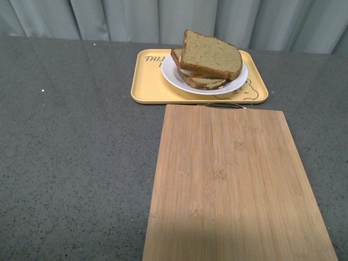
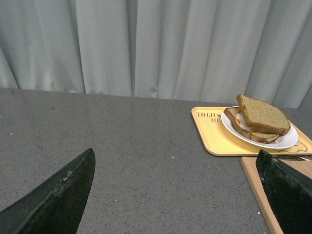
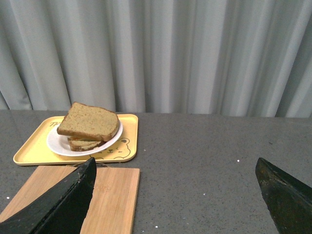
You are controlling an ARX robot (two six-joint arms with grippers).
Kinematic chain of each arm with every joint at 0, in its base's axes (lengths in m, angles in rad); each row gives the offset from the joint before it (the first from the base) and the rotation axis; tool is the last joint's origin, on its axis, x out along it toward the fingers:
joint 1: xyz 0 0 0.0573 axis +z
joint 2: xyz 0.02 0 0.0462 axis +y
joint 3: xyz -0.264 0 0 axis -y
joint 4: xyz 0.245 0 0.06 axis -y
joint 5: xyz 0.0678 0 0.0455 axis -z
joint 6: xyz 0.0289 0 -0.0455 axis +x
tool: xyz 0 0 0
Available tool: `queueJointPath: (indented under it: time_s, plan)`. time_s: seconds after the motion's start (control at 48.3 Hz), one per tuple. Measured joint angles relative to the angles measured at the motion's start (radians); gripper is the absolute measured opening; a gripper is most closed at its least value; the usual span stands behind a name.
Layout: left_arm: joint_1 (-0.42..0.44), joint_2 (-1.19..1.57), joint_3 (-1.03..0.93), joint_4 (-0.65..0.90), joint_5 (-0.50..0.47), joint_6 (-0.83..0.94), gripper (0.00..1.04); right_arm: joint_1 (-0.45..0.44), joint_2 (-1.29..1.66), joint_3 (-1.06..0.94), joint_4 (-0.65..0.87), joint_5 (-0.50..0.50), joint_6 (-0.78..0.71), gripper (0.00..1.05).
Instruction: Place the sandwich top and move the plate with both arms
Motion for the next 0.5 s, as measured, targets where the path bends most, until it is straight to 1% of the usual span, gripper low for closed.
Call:
queueJointPath:
  time_s: [0.497]
  plan:
    - [0.000, 0.000, 0.000, 0.000, 0.000, 0.000, 0.98, 0.000, 0.000, 0.000, 0.000, 0.000, 0.000, 0.95]
